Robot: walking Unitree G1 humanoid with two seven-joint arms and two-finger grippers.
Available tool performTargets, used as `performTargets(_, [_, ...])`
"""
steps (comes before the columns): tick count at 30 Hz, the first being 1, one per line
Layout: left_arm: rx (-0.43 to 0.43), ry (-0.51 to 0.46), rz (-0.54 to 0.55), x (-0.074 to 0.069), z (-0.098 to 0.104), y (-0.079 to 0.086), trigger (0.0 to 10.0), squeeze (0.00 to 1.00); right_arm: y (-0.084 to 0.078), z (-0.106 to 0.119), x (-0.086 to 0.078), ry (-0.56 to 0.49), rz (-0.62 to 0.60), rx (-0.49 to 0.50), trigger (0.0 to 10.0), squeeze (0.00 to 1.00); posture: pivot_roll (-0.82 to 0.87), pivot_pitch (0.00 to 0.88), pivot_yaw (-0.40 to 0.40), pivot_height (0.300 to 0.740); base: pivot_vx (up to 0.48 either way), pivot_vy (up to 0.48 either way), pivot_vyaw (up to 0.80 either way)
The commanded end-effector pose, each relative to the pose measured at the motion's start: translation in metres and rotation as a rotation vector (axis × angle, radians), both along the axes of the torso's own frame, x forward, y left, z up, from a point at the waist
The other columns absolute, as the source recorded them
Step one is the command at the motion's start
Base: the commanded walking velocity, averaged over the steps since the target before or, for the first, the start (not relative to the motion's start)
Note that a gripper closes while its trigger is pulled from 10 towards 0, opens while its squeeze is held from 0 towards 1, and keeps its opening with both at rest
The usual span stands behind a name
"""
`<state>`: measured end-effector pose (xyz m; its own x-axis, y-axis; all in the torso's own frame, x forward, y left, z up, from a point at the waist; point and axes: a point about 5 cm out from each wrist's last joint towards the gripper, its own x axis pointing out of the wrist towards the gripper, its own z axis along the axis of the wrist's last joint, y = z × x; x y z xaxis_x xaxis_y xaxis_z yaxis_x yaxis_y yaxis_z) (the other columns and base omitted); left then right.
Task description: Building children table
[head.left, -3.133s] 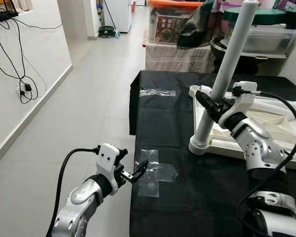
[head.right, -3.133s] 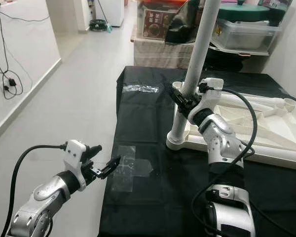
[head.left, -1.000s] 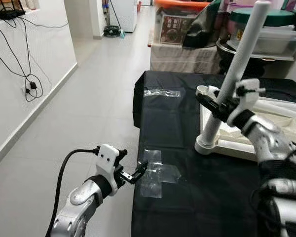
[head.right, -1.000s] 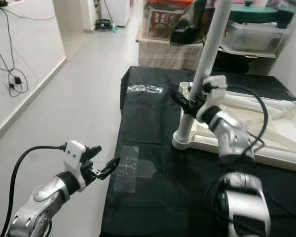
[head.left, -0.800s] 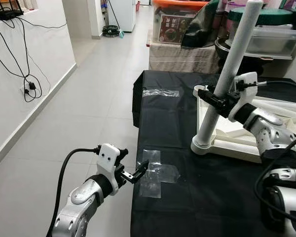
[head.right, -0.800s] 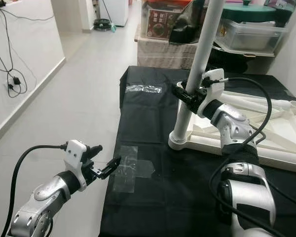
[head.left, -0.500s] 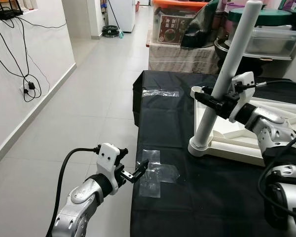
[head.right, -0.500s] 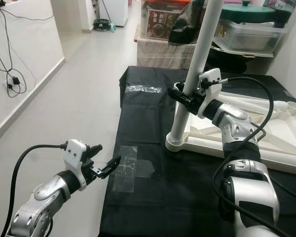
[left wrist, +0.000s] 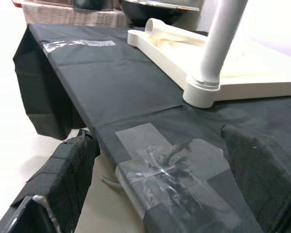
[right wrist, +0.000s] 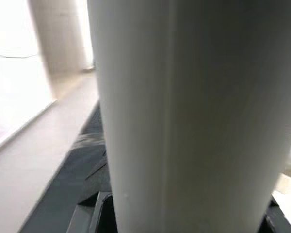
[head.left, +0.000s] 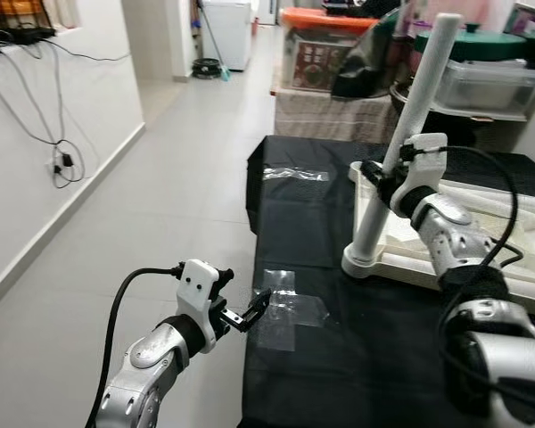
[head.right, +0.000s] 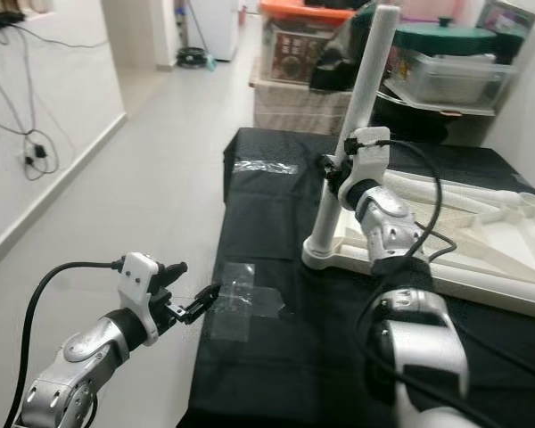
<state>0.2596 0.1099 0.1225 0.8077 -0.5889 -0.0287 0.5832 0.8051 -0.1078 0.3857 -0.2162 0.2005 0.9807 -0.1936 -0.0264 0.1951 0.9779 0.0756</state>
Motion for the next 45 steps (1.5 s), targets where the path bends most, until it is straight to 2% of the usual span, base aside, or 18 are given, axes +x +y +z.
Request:
performTargets(1, [0.010, 0.009, 0.000, 0.000, -0.002, 0.000, 10.0, 0.00, -0.003, -0.054, -0.019, 0.194, -0.190, 0.039, 0.0, 0.00, 0.07, 0.000, -0.070, 0.740, 0.000, 0.000, 0.00])
performTargets(8, [0.009, 0.009, 0.012, 0.000, -0.002, 0.000, 10.0, 0.00, 0.017, -0.063, -0.028, 0.207, -0.323, 0.023, 0.0, 0.00, 0.07, 0.000, -0.079, 0.740, 0.000, 0.000, 0.00])
performTargets(18, [0.009, 0.017, 0.021, -0.002, -0.004, -0.001, 10.0, 0.00, 0.009, -0.059, -0.028, 0.255, -0.429, 0.002, 0.4, 0.00, 0.07, 0.000, -0.083, 0.740, 0.000, 0.000, 0.00])
performTargets(19, [0.010, 0.018, 0.021, -0.002, -0.004, -0.001, 10.0, 0.00, 0.005, -0.052, -0.027, 0.220, -0.432, 0.027, 10.0, 0.00, 0.07, 0.000, -0.078, 0.740, 0.000, 0.000, 0.00])
performTargets(20, [0.010, 0.018, 0.020, -0.002, -0.004, -0.001, 10.0, 0.00, 0.004, -0.044, -0.026, 0.174, -0.411, 0.065, 10.0, 1.00, 0.07, 0.000, -0.072, 0.740, 0.000, 0.000, 0.00])
performTargets(26, [0.011, 0.017, 0.014, -0.002, -0.003, 0.000, 10.0, 0.00, 0.001, -0.022, -0.022, 0.101, -0.306, 0.135, 10.0, 1.00, 0.06, 0.000, -0.067, 0.740, 0.000, 0.000, 0.00])
performTargets(27, [0.014, 0.018, 0.012, -0.003, -0.004, 0.001, 10.0, 0.00, 0.000, -0.004, -0.017, 0.035, -0.197, 0.178, 10.0, 0.00, 0.06, 0.000, -0.067, 0.740, 0.000, 0.000, 0.00])
performTargets(28, [0.014, 0.018, 0.012, -0.003, -0.004, 0.001, 10.0, 0.00, 0.000, -0.004, -0.017, 0.035, -0.197, 0.178, 10.0, 0.00, 0.06, 0.000, -0.067, 0.740, 0.000, 0.000, 0.00])
performTargets(29, [0.016, 0.019, 0.011, -0.003, -0.004, 0.001, 10.0, 0.00, 0.001, 0.014, -0.014, -0.040, -0.042, 0.211, 10.0, 0.00, 0.06, 0.000, -0.067, 0.740, 0.000, 0.000, 0.00])
performTargets(30, [0.016, 0.019, 0.011, -0.003, -0.004, 0.001, 10.0, 0.00, 0.001, 0.014, -0.014, -0.040, -0.042, 0.211, 10.0, 0.00, 0.06, 0.000, -0.067, 0.740, 0.000, 0.000, 0.00])
performTargets(31, [0.016, 0.018, 0.009, -0.002, -0.003, 0.002, 10.0, 0.00, 0.003, 0.040, -0.016, -0.152, 0.289, 0.205, 10.0, 0.00, 0.06, 0.000, -0.064, 0.740, 0.000, 0.000, 0.00])
performTargets(32, [0.016, 0.018, 0.009, -0.002, -0.003, 0.002, 10.0, 0.00, 0.003, 0.040, -0.016, -0.152, 0.289, 0.205, 10.0, 0.00, 0.06, 0.000, -0.064, 0.740, 0.000, 0.000, 0.00])
performTargets(34, [0.015, 0.017, 0.008, -0.002, -0.003, 0.001, 10.0, 0.00, 0.001, 0.049, -0.023, -0.190, 0.514, 0.128, 10.0, 0.00, 0.06, 0.000, -0.063, 0.740, 0.000, 0.000, 0.00])
performTargets(37, [0.015, 0.017, 0.008, -0.002, -0.003, 0.001, 10.0, 0.00, 0.001, 0.049, -0.023, -0.190, 0.514, 0.128, 10.0, 0.00, 0.06, 0.000, -0.063, 0.740, 0.000, 0.000, 0.00])
performTargets(39, [0.016, 0.017, 0.005, -0.002, -0.003, 0.001, 10.0, 0.00, -0.005, 0.050, -0.026, -0.176, 0.641, 0.019, 10.0, 0.00, 0.06, 0.000, -0.063, 0.740, 0.000, 0.000, 0.00])
performTargets(41, [0.016, 0.017, 0.005, -0.002, -0.003, 0.001, 10.0, 0.00, -0.005, 0.050, -0.026, -0.176, 0.641, 0.019, 10.0, 0.00, 0.06, 0.000, -0.063, 0.740, 0.000, 0.000, 0.00])
performTargets(44, [0.016, 0.013, 0.003, -0.001, -0.002, 0.001, 10.0, 0.00, -0.014, 0.050, -0.019, -0.120, 0.725, -0.063, 9.7, 0.00, 0.07, 0.000, -0.068, 0.740, 0.000, 0.000, 0.00])
performTargets(45, [0.017, 0.011, 0.003, -0.001, -0.002, 0.001, 10.0, 0.00, -0.015, 0.051, -0.014, -0.096, 0.741, -0.075, 5.4, 0.00, 0.07, 0.000, -0.068, 0.740, 0.000, 0.000, 0.00])
